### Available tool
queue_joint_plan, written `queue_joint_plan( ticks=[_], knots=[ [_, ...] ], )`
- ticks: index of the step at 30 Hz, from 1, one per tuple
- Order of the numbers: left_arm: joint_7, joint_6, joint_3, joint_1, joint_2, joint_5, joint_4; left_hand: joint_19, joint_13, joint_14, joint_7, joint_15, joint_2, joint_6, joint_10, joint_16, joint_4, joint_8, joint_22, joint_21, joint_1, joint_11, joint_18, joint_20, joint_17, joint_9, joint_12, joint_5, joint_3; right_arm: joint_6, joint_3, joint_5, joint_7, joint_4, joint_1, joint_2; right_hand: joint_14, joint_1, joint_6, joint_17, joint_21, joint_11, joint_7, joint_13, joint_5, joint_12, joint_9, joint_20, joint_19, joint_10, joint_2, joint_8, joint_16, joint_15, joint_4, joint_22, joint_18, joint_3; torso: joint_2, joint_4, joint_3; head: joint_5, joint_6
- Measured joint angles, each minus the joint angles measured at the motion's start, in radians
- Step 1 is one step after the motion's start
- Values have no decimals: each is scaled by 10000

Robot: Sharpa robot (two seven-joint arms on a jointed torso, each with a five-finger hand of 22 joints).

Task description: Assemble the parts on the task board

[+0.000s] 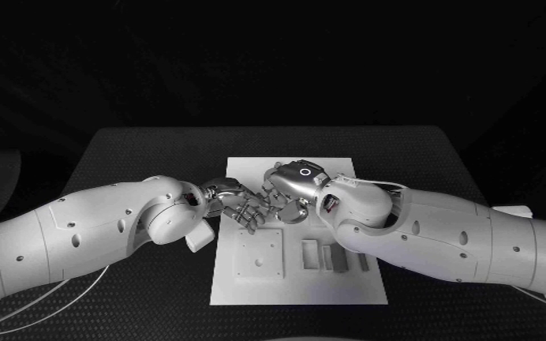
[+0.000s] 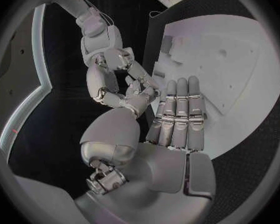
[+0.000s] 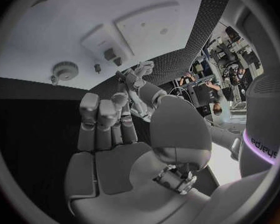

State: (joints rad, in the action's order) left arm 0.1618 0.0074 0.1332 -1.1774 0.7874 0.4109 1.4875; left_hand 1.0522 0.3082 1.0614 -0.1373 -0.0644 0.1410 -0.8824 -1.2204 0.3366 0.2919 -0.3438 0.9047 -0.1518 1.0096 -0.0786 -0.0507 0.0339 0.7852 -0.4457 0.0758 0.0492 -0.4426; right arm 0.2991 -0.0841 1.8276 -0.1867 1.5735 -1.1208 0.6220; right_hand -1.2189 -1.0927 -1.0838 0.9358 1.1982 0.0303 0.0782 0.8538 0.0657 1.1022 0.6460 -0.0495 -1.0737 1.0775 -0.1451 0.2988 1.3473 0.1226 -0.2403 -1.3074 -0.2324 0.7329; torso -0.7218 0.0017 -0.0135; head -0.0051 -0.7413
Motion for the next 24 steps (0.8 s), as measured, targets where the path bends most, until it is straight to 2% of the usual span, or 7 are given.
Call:
queue_joint_plan(
  ticks=[12, 17, 24],
  knots=[
    [8, 1, 3, 1, -2, -32, -19, 0, 7, 0, 0, 0, -5, 0, 0, -41, 0, 0, 8, 0, -5, -1, 46, 0, 26, 4, 0, 0, -1, -7, -1, -34, 0, -37, 0, -48, -1, 0, 1, 0, 0, -1, -1, 1, 0, 0, 5, -18, -51, -1, 0, -1, 0, -3, -69, 0, 0, 69, 0, 0, 1, -2, -18],
    [25, -8, 9, 6, 3, -152, -25, 1, 7, 0, 0, 0, -245, 0, 0, -45, -139, 1, 7, 0, -410, 0, 47, 0, 48, 23, 0, 1, 138, -9, 1, -59, 1, -51, -3, -60, -14, 0, 6, 0, 0, -1, 3, 1, 0, 0, 8, -22, -52, -2, 0, -27, -21, -16, -69, 1, -1, 68, 0, 3, -2, -2, -29],
    [38, -10, 13, 9, 5, -388, -24, 1, -10, 0, -72, 0, -398, 72, 27, -85, -228, 0, 6, 0, -670, -26, 49, 0, 76, 44, -1, 8, 157, 15, 8, -140, 5, -69, -7, -76, 38, 94, 428, 0, -73, -110, 138, 1, 2, -41, -101, -60, -12, -110, -357, -342, -117, -67, 3, -8, -1, 141, 0, 4, -4, 3, -31]
  ],
)
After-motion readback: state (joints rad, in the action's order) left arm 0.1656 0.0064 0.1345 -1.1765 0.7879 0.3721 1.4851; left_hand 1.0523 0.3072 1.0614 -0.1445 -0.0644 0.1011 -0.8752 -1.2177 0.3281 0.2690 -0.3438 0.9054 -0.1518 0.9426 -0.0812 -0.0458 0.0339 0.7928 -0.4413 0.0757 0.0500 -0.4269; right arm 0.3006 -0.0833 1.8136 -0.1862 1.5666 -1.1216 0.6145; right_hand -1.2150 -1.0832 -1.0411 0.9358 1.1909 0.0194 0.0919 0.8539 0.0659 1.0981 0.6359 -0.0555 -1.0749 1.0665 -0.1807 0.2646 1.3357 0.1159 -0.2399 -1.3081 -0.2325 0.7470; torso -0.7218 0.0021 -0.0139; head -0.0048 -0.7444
